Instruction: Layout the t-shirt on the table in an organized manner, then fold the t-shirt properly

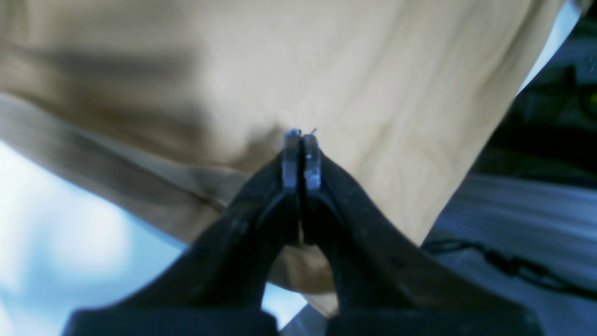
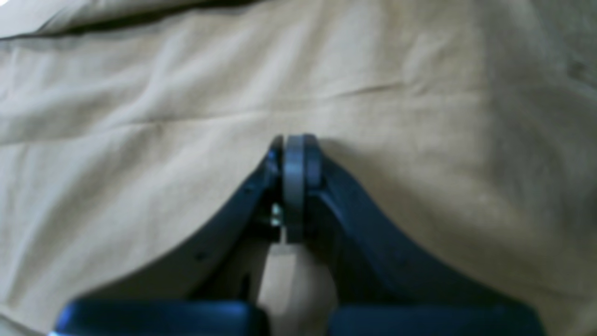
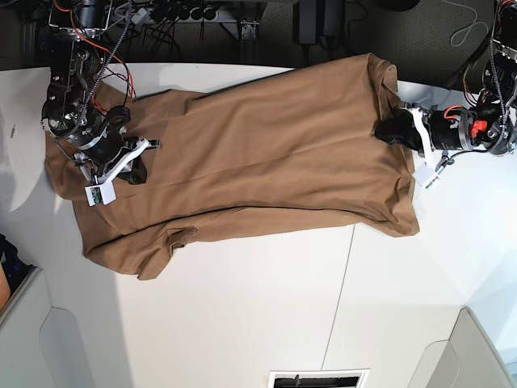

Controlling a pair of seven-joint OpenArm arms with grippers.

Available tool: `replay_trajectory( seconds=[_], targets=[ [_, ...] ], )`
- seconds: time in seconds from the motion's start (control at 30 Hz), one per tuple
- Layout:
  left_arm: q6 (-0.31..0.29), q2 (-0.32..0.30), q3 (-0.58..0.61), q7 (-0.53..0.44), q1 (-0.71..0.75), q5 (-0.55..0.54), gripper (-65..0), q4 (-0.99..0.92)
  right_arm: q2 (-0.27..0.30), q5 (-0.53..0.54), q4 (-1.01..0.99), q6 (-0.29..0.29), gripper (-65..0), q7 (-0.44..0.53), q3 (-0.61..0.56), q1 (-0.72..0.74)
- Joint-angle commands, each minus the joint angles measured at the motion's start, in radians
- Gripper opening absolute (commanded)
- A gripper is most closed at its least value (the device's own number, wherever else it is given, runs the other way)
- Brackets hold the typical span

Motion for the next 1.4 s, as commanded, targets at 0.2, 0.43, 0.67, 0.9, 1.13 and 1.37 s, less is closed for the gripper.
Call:
replay_trajectory(
  seconds=[0.2,0.43,0.67,0.9,1.13,1.37],
  targets=[
    [-0.013,-0.010,-0.008,0.069,-0.007,0.004,-65.0,0.012,0.014,-0.067,-0.018,-0.005,-65.0,0.008,0.004,-0.002],
    [-0.013,-0.095,-0.008,0.026,-0.006,0.006,-65.0,0.010,0.077,-0.069,-0.018,-0.042,-65.0,0.007,0.005,-0.010],
    [-0.013,-0.082,-0.008,-0.053,-0.006,0.114,-65.0,-0.036,0.108,-0.062,-0.018,-0.061,-65.0,0.008,0.007,-0.010],
    [-0.013,-0.071,-0.041,-0.061,-0.030,0.063,-65.0,-0.040,0.108,0.031,-0.018,-0.060,-65.0,0.011,0.007,-0.006],
    [-0.013,-0.070,-0.124,0.264,-0.035,-0.285,-65.0,-0.006,0.108,0.028,-0.018,-0.060,-65.0,0.016,0.007,-0.003],
    [-0.013,-0.003,-0.061,0.304,0.008,-0.294,-65.0,0.054,0.108,0.029,-0.018,-0.060,-65.0,0.020,0.007,-0.002]
  ],
)
